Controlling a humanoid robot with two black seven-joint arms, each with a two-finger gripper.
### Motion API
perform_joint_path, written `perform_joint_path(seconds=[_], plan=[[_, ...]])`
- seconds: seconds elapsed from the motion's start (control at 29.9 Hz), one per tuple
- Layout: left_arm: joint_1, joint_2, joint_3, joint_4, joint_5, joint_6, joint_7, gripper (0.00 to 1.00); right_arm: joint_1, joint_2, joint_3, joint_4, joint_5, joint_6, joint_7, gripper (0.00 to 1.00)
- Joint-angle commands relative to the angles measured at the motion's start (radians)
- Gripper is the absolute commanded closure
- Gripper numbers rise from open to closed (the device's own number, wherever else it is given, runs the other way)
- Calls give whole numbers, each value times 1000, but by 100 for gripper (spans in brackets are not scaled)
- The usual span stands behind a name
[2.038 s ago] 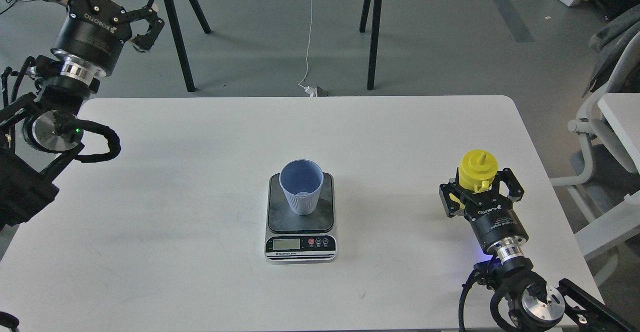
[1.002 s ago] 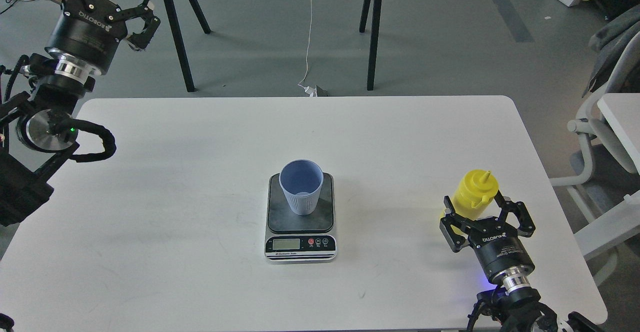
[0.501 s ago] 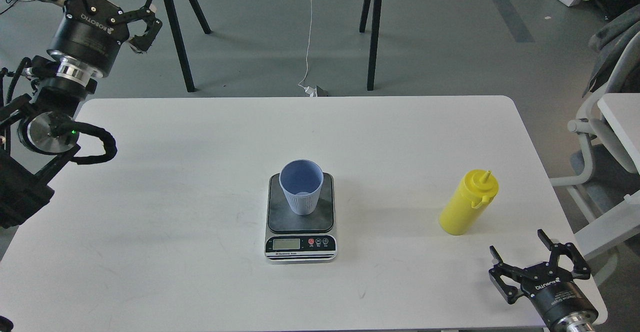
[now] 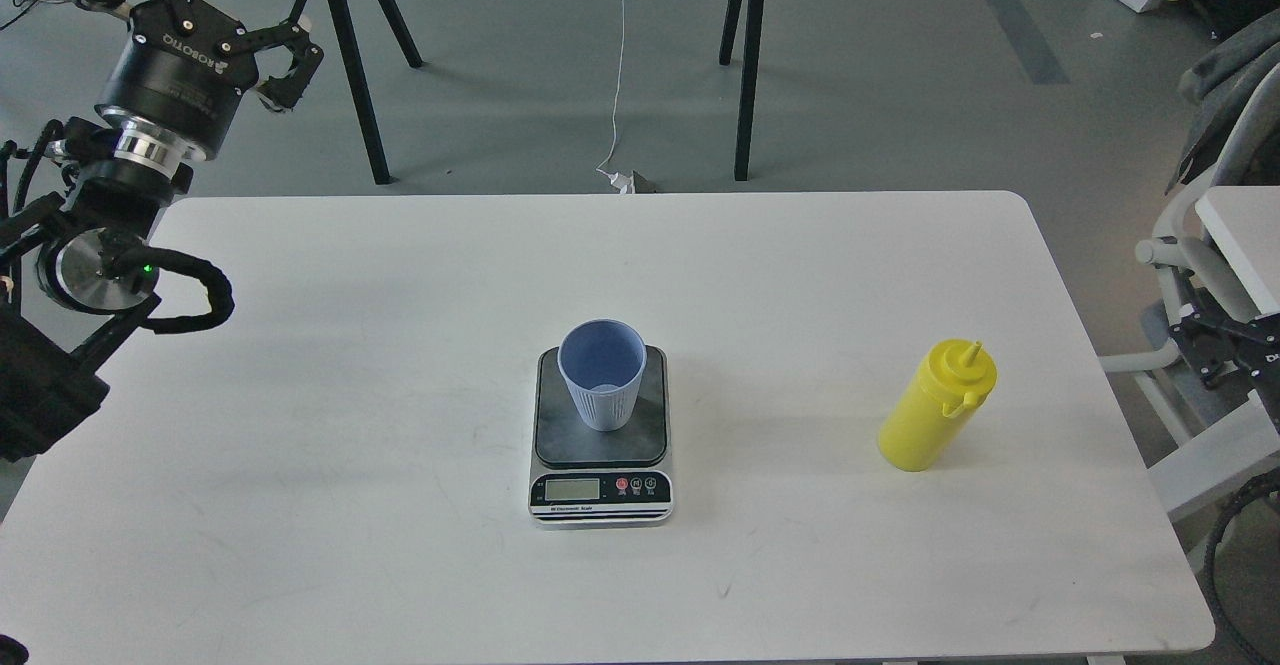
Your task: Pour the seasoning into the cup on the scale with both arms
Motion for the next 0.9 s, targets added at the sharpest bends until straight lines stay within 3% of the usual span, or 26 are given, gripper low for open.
perform_joint_path(seconds=[0.0,0.17,0.33,0.47,0.87], plan=[[16,21,-1,12,-7,-7,0,0,160,45,-39,-93,-2,0,-1,0],[17,27,-3,41,-7,-9,68,0,223,48,-56,-99,-2,0,-1,0],[19,14,-33,81,-11,-7,68,0,309,65,-90,-128,-5,0,-17,0],[25,-11,-87,113,-33,-9,76,0,407,106,-218,-167,-25,0,-41,0],[25,-19,-113,113,-37,-9,71,0,479,178,-226,-170,-25,0,-27,0]])
